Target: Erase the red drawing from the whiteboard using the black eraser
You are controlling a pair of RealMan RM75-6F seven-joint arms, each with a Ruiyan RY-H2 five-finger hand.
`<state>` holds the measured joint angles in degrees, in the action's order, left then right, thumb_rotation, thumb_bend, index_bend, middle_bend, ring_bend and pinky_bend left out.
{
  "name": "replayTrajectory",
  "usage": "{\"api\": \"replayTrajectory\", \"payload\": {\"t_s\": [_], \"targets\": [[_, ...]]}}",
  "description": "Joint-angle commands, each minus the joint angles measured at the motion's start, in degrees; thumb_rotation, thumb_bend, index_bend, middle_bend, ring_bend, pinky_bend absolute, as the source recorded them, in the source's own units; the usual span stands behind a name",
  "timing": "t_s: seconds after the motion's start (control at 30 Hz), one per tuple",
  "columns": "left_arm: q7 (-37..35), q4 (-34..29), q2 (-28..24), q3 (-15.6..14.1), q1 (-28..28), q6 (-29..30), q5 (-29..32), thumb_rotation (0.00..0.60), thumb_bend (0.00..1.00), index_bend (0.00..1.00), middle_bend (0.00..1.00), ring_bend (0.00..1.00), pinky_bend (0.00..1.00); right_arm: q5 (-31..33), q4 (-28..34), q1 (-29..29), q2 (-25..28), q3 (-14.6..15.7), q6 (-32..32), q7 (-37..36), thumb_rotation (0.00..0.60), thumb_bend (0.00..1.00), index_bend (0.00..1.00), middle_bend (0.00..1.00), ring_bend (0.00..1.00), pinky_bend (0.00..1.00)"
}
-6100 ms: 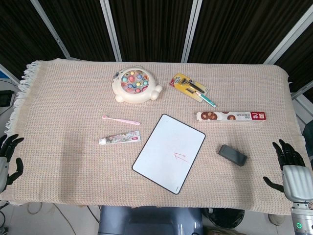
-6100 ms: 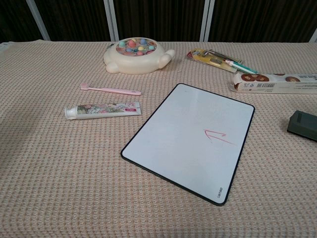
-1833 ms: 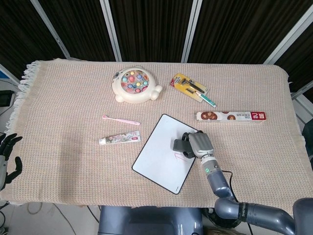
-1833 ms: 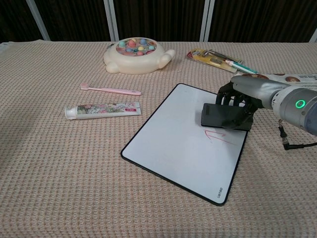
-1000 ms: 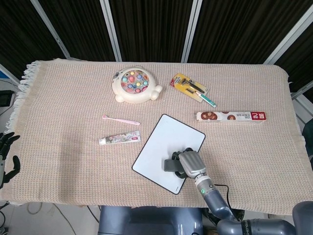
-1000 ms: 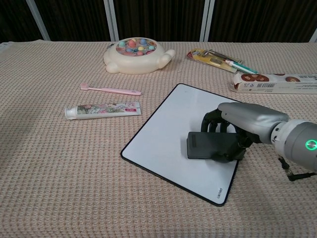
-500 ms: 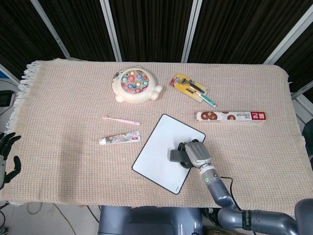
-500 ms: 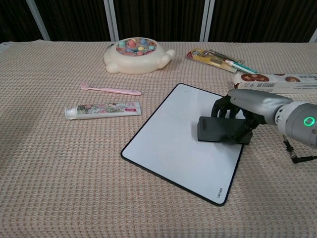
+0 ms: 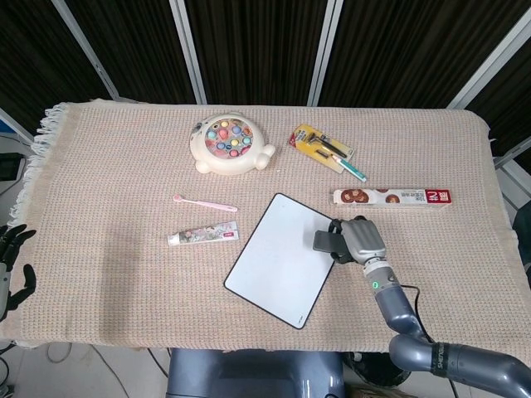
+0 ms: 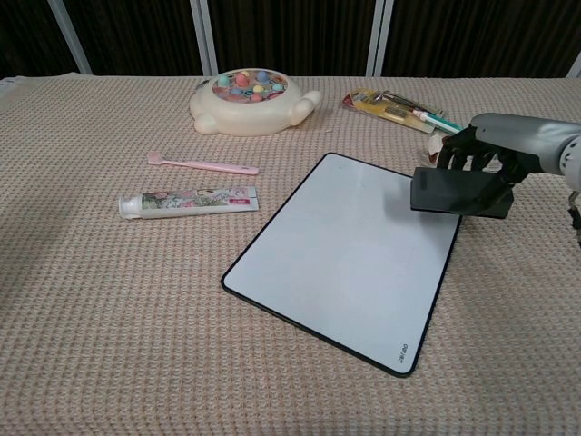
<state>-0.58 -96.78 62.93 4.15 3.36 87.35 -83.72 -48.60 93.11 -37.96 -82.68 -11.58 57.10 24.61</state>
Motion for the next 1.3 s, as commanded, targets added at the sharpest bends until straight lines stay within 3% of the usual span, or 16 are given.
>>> {"api": "replayTrajectory", "payload": {"t_s": [0.03,0.2,0.4,0.63,0.7,0.83,1.07,1.2,1.3], "targets": [[0.12,-0.03,0.03,-0.09,-0.03,-0.04,-0.01,0.6,0.64,0.16,0.09,0.02,0.0,-1.02,1.07,1.56,2.64,0.52,0.39,-2.37,0.6,0.39,0.51,0.5,0.48,0.26],[0.05,-0.12,0.03,-0.06,-0.08,0.22,-0.21,0.6,0.64,0.16,0.09,0.02,0.0,-5.35,-1.19,3.89,5.32,1.33,-0.27,-8.87,0.6,0.39,0.51,0.5,0.48,0.25],[0.33,-0.2,0.13,-0.15,-0.09,0.15,-0.19,0.6,0.64,0.16,0.09,0.02,0.0,-14.02,-6.27,6.26,8.23,4.39,-3.87,-18.92,0.6,0.39,0.51,0.49,0.46,0.25],[0.67,-0.63,0.29,-0.31,-0.2,0.18,-0.2,0.6,0.64,0.16,0.09,0.02,0.0,-18.93,-12.51,7.78,8.7,6.87,-7.41,-27.51,0.6,0.37,0.51,0.46,0.44,0.24],[1.02,-0.75,0.39,-0.37,-0.22,0.19,-0.21,0.6,0.64,0.16,0.09,0.02,0.0,-20.02,-14.36,8.02,8.38,7.33,-8.11,-29.35,0.6,0.32,0.47,0.42,0.41,0.22],[1.42,-0.92,0.61,-0.48,-0.21,-0.01,-0.12,0.6,0.64,0.16,0.09,0.02,0.0,-21.59,-15.8,7.99,8.54,8.09,-9.27,-30.51,0.6,0.16,0.27,0.33,0.33,0.19],[1.78,-1.08,0.74,-0.44,-0.08,-0.47,0.37,0.6,0.64,0.16,0.09,0.02,0.0,-20.61,-13.83,7.38,10.6,8.75,-11.93,-28.17,0.6,0.09,0.01,0.05,0.12,0.16],[1.61,-1.16,0.57,-0.39,-0.14,-0.35,0.37,0.6,0.64,0.16,0.09,0.02,0.0,-19.67,-10.13,7.87,12.77,7.62,-9.83,-27.13,0.6,0.08,0.0,0.0,0.08,0.16],[1.42,-1.01,0.51,-0.4,-0.21,-0.15,0.17,0.6,0.64,0.16,0.09,0.02,0.0,-21.05,-6.51,9.65,14.9,6.67,-3.52,-24.9,0.6,0.08,0.0,0.0,0.08,0.14]]}}
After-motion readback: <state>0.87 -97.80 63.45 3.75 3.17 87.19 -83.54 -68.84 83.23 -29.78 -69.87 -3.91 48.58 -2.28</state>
